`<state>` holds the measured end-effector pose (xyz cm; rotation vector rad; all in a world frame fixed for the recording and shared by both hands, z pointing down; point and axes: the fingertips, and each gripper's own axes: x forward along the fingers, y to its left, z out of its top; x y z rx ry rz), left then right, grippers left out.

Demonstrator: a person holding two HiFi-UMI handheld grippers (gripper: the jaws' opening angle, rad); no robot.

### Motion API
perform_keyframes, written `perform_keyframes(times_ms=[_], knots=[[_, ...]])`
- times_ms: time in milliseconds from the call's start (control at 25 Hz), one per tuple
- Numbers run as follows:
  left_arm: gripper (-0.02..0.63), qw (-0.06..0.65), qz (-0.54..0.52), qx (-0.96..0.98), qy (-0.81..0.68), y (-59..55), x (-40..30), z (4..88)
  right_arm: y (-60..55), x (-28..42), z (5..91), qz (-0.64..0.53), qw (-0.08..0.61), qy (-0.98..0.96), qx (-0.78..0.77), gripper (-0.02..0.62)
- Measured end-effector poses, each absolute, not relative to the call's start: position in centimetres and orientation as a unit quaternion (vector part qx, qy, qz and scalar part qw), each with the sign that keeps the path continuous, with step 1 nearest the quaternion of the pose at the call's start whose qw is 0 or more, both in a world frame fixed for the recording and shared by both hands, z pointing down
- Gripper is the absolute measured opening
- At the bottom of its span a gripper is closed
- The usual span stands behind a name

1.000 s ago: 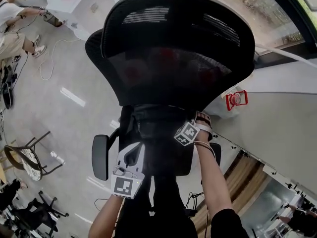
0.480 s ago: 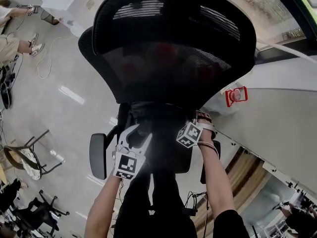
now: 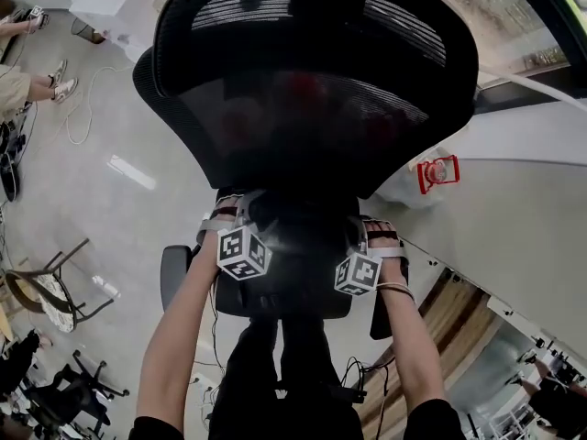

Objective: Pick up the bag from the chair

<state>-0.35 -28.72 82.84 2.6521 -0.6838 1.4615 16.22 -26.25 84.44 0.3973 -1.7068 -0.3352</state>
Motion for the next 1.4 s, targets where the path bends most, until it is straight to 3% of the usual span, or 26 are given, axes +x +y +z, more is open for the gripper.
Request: perform_keyframes(times_ms=[280, 440, 480, 520, 560, 800, 960, 1040, 1200, 1400], knots=[[0.269, -0.082, 0.538, 0.836, -0.067, -29.3, 2.5, 87.0, -25.1, 15.5, 83.4, -0.183, 0.614, -0.754, 0.146, 0.020], [0.267, -0.080, 0.555, 0.827, -0.028, -29.4, 3.9, 88.6, -24.9, 15.5, 83.1, -0.190, 0.604, -0.761, 0.139, 0.020], [0.228, -0.077, 0.557, 0.826, -0.024, -29.3, 4.0, 89.0, -24.9, 15.5, 83.1, -0.190, 0.602, -0.763, 0.138, 0.020], [0.137, -0.074, 0.559, 0.826, -0.023, -29.3, 4.1, 89.3, -24.9, 15.4, 83.1, -0.188, 0.600, -0.765, 0.138, 0.020], [0.103, -0.072, 0.559, 0.825, -0.022, -29.2, 4.2, 89.5, -24.9, 15.5, 83.1, -0.187, 0.600, -0.766, 0.138, 0.020], [0.037, -0.066, 0.568, 0.821, -0.001, -28.0, 3.9, 89.1, -24.6, 15.6, 83.4, -0.157, 0.601, -0.771, 0.140, 0.020], [0.028, -0.071, 0.568, 0.820, 0.008, -27.0, 4.1, 89.0, -25.0, 16.4, 83.9, -0.114, 0.600, -0.778, 0.148, 0.027], [0.028, -0.067, 0.568, 0.820, 0.006, -26.4, 4.2, 88.9, -25.3, 16.5, 83.7, -0.110, 0.599, -0.779, 0.149, 0.044], [0.028, -0.070, 0.567, 0.821, 0.005, -25.5, 4.4, 88.0, -25.2, 15.4, 83.1, -0.095, 0.597, -0.787, 0.124, 0.167], [0.028, -0.071, 0.565, 0.822, 0.000, -24.4, 4.2, 87.6, -24.5, 11.7, 84.9, -0.090, 0.595, -0.793, 0.089, 0.195]])
